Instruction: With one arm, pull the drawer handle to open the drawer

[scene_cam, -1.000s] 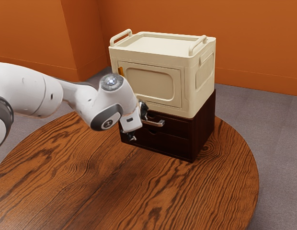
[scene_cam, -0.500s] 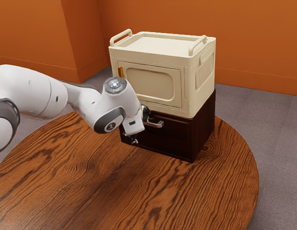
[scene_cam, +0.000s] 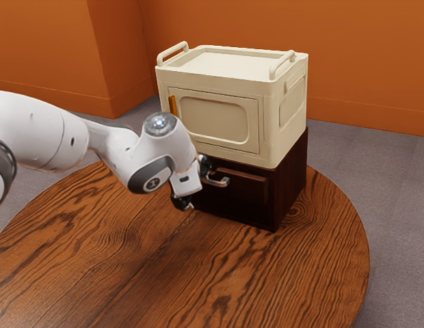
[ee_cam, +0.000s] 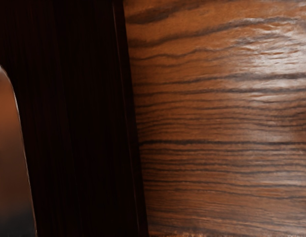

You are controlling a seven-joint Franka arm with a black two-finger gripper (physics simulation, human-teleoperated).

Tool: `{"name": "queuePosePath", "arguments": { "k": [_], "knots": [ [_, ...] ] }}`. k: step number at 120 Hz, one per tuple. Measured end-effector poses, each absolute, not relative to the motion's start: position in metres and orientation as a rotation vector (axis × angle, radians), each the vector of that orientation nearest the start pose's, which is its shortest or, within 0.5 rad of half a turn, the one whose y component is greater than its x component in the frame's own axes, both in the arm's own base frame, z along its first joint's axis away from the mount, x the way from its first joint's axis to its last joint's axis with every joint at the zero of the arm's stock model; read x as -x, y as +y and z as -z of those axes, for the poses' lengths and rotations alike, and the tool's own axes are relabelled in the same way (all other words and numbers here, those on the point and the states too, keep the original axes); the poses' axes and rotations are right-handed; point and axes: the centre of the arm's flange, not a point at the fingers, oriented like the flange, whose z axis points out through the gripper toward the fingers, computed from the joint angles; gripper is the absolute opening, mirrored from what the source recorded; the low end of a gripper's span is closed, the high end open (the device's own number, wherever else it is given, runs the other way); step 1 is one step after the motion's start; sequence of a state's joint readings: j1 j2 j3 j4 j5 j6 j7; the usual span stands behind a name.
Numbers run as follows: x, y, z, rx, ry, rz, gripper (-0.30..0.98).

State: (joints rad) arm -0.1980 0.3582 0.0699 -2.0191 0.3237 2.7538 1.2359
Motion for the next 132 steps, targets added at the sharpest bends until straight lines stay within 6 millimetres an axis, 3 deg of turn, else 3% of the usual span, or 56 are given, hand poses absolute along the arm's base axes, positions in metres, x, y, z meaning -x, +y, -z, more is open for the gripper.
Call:
{"name": "queuePosePath", "arguments": {
  "k": [62,91,132],
  "knots": [
    [-0.585,-0.099,-0.329,1.869,2.052,0.293,0.64],
    [-0.56,-0.099,-0.327,1.877,2.072,0.274,0.69],
    [-0.541,-0.093,-0.322,1.896,2.079,0.25,0.68]
  ]
}}
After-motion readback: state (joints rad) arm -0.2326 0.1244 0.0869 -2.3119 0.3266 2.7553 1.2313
